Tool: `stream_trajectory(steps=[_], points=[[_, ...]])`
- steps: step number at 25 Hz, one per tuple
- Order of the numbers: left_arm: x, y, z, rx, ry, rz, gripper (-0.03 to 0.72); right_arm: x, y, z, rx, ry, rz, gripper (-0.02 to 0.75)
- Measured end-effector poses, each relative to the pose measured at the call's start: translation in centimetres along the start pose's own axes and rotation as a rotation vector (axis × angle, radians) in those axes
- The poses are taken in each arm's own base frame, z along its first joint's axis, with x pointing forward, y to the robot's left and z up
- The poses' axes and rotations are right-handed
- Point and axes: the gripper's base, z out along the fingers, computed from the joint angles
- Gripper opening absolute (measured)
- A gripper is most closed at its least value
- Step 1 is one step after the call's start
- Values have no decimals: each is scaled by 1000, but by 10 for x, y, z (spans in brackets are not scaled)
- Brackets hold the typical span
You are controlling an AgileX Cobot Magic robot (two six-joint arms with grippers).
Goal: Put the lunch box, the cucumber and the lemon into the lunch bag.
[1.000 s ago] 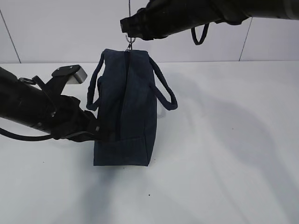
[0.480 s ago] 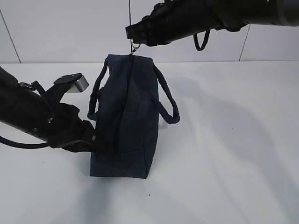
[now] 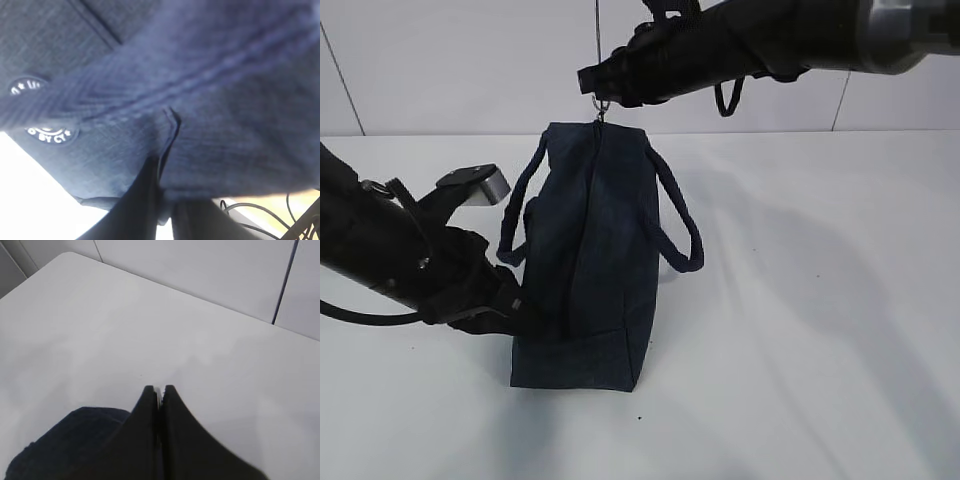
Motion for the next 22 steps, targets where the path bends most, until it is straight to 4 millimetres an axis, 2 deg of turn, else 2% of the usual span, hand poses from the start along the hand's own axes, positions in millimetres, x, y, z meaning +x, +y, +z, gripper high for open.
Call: stream_trajectory(steps=[9,19,22], points=[[0,0,0,1,5,2,-1,2,-8,19,-4,2,0,0],[0,0,0,-1,4,2,0,6,-12,22,-22,23,28,0],[1,0,0,-1,6,1,23,7,-12,22,-30,31,28,0]])
